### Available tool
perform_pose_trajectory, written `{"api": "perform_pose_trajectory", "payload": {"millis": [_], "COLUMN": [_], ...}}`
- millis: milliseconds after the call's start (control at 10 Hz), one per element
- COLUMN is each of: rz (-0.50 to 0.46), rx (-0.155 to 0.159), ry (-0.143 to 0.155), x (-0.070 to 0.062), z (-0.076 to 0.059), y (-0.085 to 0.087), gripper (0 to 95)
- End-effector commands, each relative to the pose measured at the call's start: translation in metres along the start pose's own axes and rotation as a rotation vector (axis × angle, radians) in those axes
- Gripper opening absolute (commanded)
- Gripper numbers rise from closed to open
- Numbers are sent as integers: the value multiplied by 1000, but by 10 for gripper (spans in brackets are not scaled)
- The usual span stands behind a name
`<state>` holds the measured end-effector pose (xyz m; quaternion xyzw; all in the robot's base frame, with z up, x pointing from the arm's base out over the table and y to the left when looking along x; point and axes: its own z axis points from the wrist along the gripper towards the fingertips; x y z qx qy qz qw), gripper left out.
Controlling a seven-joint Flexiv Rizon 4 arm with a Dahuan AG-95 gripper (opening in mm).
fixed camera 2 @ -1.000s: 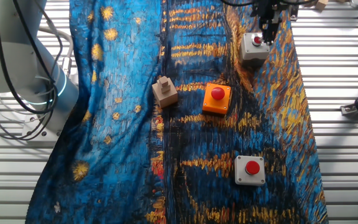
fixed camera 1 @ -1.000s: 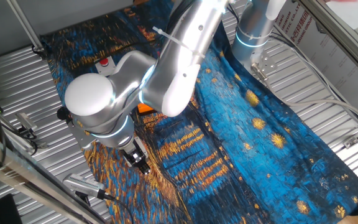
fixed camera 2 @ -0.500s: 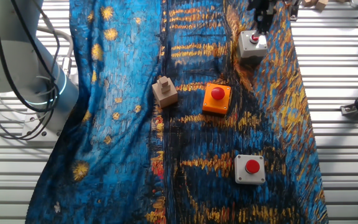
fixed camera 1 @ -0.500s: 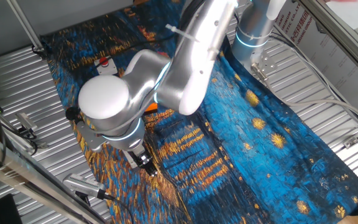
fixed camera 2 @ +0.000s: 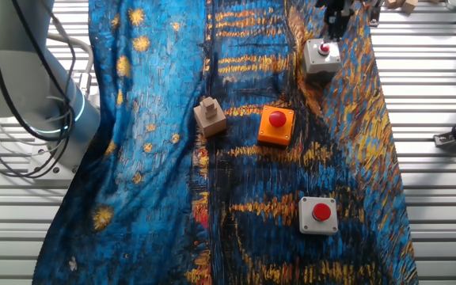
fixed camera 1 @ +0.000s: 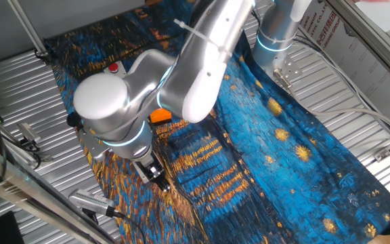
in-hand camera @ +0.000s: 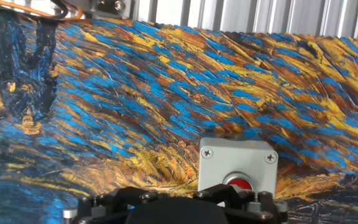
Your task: Press three buttons from left to right in sequence
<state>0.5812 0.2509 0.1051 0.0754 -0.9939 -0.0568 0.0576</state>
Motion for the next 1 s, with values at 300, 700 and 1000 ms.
{"api": "perform_pose_trajectory", "payload": {"millis": [300, 700, 1000], "rz": [-90, -183, -225], "rx": [67, 83, 79], "ry": [13, 30, 35], "x": [-2, -2, -2], "z": [-1, -1, -1], "y": [1, 1, 1], "gripper": [0, 0, 0]}}
